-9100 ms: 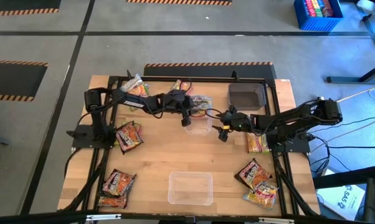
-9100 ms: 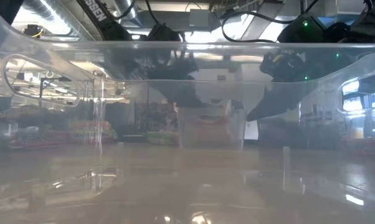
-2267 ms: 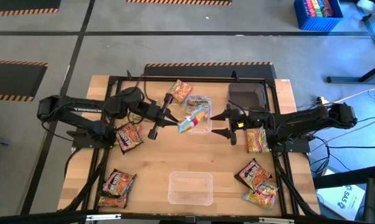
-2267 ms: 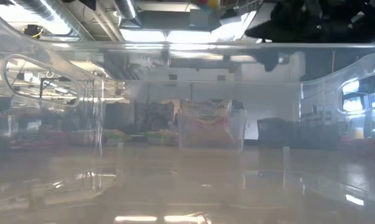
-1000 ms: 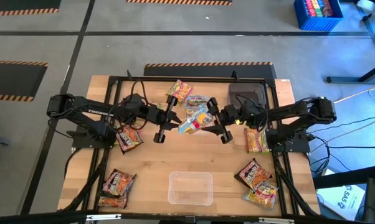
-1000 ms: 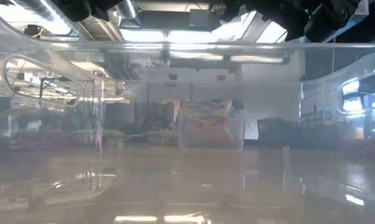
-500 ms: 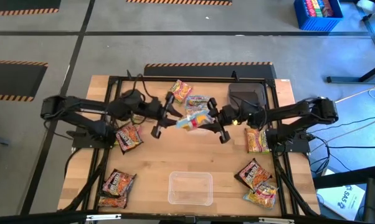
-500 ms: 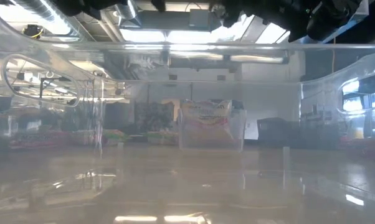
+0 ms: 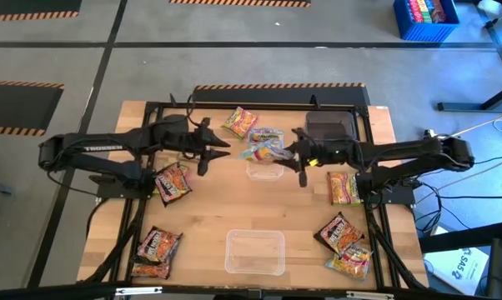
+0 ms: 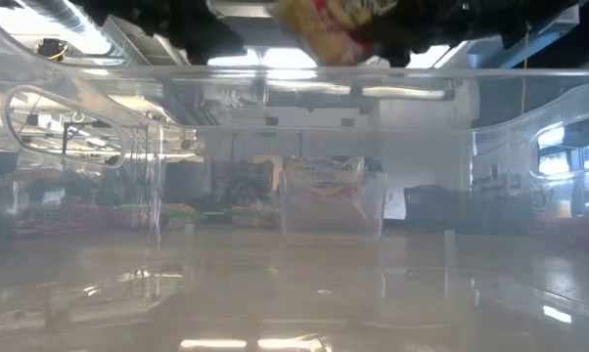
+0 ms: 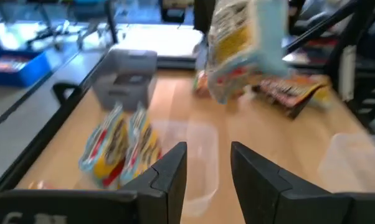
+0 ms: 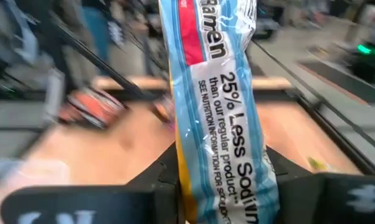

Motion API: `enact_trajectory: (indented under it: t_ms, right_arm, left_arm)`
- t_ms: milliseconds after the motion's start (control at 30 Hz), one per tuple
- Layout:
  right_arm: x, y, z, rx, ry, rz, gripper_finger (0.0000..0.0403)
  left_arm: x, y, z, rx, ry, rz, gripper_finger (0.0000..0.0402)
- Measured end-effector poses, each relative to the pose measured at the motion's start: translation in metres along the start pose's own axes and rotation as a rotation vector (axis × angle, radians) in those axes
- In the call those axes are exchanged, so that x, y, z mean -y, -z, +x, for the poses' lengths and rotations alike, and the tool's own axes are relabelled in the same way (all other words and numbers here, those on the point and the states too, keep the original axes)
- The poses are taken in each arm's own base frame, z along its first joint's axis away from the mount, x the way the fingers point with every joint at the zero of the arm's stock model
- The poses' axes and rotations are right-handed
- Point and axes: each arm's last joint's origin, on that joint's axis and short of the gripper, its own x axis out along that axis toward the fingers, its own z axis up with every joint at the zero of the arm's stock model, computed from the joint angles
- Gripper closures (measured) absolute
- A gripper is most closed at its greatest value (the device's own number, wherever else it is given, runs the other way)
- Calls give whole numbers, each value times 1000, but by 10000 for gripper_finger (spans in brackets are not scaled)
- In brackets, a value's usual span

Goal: Sort Maruchan noodles
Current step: Put the top blue noodles into the top transparent bin

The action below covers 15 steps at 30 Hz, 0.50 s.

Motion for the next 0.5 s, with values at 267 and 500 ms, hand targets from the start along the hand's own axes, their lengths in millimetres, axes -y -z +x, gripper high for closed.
enact_trajectory:
  t_ms: [267,500]
  right_arm:
    - [11,20,-1,-200,101,-6,315]
    - [27,24,2,-325,126,33,316]
  left_arm:
    - [0,31,22,-120,-1,13,285]
    - [0,40,28,-117,-5,15,285]
